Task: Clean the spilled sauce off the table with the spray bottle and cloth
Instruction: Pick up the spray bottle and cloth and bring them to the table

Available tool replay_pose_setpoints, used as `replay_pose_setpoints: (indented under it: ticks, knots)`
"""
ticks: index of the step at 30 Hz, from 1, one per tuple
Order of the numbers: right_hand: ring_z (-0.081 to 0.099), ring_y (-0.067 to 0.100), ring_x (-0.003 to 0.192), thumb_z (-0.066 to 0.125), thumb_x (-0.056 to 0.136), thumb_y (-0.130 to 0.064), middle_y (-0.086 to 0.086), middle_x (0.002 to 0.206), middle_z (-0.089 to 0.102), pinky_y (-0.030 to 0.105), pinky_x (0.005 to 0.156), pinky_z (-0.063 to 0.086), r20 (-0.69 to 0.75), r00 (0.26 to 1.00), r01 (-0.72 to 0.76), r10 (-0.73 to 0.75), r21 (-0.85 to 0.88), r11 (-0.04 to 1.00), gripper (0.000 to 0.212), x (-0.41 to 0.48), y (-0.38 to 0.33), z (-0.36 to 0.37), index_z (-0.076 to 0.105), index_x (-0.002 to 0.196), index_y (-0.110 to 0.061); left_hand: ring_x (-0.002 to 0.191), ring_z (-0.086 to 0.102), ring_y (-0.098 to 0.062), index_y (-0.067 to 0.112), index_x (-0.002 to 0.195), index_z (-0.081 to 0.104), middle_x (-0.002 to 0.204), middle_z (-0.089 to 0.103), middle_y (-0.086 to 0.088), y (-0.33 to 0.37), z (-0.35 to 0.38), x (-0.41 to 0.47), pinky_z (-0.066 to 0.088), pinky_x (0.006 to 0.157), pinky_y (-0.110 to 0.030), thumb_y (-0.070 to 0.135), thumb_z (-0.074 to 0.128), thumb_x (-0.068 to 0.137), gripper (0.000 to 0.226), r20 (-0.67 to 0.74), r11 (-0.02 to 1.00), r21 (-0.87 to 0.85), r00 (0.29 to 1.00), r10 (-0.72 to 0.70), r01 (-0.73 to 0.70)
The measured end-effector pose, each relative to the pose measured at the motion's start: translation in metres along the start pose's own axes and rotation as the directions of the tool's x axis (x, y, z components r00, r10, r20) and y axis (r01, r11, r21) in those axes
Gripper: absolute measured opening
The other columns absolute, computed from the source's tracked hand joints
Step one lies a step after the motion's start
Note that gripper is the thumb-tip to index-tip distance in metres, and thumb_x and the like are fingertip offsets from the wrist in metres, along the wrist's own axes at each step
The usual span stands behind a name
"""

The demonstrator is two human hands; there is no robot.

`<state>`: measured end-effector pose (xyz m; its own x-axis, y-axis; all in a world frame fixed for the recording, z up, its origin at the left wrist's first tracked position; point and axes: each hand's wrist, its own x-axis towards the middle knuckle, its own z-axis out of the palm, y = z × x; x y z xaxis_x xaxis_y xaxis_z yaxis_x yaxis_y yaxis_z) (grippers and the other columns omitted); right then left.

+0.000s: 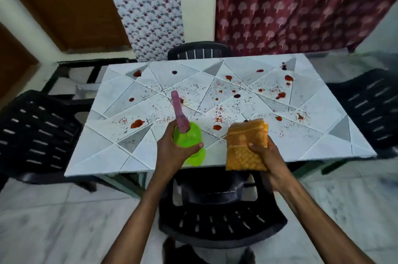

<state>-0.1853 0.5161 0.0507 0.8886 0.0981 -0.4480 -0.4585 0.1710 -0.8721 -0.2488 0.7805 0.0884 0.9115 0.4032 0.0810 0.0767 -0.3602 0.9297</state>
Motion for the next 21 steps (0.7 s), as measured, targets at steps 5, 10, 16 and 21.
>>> replay_pose_setpoints:
  ticks: [5, 10, 16, 21]
  knots:
    - [0.068, 0.031, 0.111, 0.072, 0.089, -0.013, 0.006, 0.123, 0.071, 0.054, 0.098, 0.054, 0.141, 0.989, -0.024, 0.037, -0.096, 0.995, 0.05, 0.037, -0.031, -0.017, 0.056, 0.135, -0.024, 0.094, 0.063, -0.007, 0.026, 0.118, 0.059, 0.1, 0.067, 0.018, 0.014, 0.029, 0.005, 0.048, 0.075, -0.01, 0.029, 0.096, 0.054, 0.074, -0.143, 0.997, -0.013, 0.986, -0.082, 0.081]
    - [0.067, 0.03, 0.111, 0.068, 0.09, -0.005, 0.008, 0.124, 0.069, 0.047, 0.089, 0.057, 0.228, 0.973, -0.014, 0.044, -0.131, 0.991, 0.045, 0.078, -0.046, 0.006, 0.057, 0.131, -0.019, 0.102, 0.065, -0.012, 0.028, 0.118, 0.058, 0.108, 0.069, 0.01, 0.006, 0.029, 0.032, 0.055, 0.087, -0.034, 0.051, 0.089, 0.045, 0.083, -0.253, 0.992, -0.015, 0.959, -0.128, 0.129]
    - [0.068, 0.027, 0.108, 0.069, 0.091, -0.008, 0.005, 0.12, 0.07, 0.042, 0.084, 0.058, 0.285, 0.954, -0.039, 0.095, -0.196, 0.98, 0.044, 0.123, -0.052, 0.053, 0.057, 0.13, -0.023, 0.103, 0.062, -0.014, 0.02, 0.12, 0.055, 0.112, 0.065, 0.004, -0.017, 0.008, 0.091, 0.053, 0.082, -0.022, 0.025, 0.096, 0.055, 0.078, -0.328, 0.988, -0.002, 0.933, -0.146, 0.153]
    - [0.068, 0.03, 0.108, 0.07, 0.09, -0.012, 0.006, 0.122, 0.07, 0.049, 0.089, 0.058, 0.29, 0.944, -0.075, 0.156, -0.271, 0.96, 0.047, 0.159, -0.049, 0.088, 0.055, 0.134, -0.021, 0.104, 0.062, -0.017, 0.019, 0.121, 0.056, 0.115, 0.066, 0.001, -0.049, -0.016, 0.148, 0.053, 0.088, -0.032, 0.028, 0.096, 0.054, 0.079, -0.338, 0.983, 0.044, 0.929, -0.151, 0.176]
